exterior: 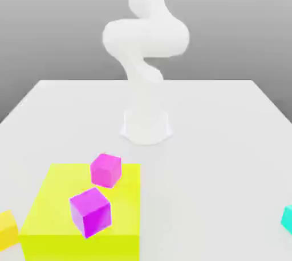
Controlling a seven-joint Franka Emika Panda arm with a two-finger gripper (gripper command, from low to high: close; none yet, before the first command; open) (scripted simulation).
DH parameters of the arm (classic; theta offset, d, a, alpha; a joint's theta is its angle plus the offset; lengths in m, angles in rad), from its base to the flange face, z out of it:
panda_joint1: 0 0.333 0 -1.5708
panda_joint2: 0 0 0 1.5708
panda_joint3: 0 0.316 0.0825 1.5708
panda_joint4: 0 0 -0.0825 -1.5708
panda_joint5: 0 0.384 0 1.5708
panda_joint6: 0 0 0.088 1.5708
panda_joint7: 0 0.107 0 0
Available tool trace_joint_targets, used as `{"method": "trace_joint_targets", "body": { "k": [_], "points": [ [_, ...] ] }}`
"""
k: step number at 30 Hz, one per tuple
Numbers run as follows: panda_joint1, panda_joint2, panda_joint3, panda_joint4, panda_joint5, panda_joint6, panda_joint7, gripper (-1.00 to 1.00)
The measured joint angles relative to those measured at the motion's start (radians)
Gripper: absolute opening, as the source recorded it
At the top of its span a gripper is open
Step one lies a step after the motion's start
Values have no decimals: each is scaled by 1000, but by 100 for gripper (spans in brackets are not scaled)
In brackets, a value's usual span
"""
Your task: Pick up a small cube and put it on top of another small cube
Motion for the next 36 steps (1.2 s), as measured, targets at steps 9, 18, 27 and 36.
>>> {"method": "trace_joint_targets", "body": {
  "k": [9, 18, 27, 36],
  "points": [
    [-60, 332, -106, 9, 60, 90, 45, 0],
    [-140, 659, -199, 18, 135, 178, 78, 0],
    [-241, 984, -254, 27, 197, 266, 121, 0],
    [-328, 1230, -204, 63, 276, 405, 90, -100]
  ]
}}
